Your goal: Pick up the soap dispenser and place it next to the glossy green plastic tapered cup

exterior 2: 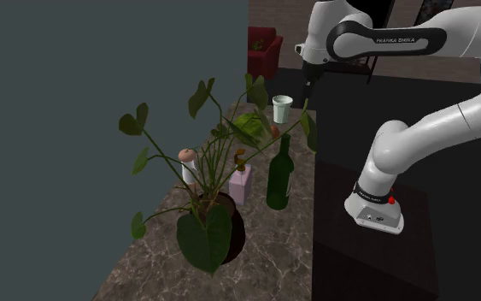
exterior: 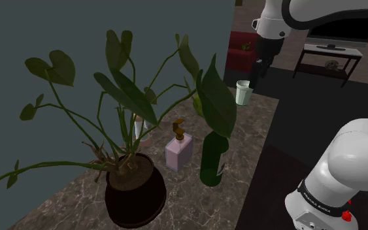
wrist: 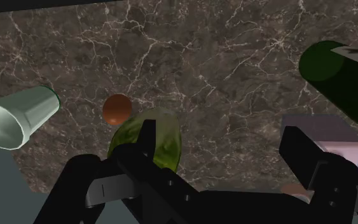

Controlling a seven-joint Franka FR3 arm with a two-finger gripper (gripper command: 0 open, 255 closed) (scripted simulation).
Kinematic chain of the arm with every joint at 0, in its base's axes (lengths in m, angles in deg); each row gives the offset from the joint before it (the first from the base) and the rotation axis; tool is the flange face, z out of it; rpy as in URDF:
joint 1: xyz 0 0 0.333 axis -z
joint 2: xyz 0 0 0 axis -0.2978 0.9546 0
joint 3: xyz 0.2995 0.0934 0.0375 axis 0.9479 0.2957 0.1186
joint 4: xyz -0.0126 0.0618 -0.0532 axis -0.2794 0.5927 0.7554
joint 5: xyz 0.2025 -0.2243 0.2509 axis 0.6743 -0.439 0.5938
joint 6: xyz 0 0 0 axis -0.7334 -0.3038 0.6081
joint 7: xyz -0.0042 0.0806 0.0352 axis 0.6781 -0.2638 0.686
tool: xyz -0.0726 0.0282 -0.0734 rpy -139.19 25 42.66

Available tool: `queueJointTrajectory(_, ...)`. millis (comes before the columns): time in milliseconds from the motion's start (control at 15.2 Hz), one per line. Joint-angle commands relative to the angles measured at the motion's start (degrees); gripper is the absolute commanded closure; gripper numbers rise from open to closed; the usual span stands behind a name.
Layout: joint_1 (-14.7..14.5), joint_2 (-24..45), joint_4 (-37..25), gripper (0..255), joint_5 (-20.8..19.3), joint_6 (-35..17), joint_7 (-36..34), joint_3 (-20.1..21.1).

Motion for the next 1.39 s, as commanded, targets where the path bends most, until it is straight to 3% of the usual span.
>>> queueJointTrajectory(0, 0.00, 0.00, 0.00, 0, 0.00, 0.00, 0.00, 0.00)
queueJointTrajectory(660, -3.60, 18.29, -7.32, 0, 6.69, -5.47, -9.09, 7.35)
queueJointTrajectory(1320, -6.50, 38.72, -20.59, 0, 9.79, -8.28, -17.23, 13.29)
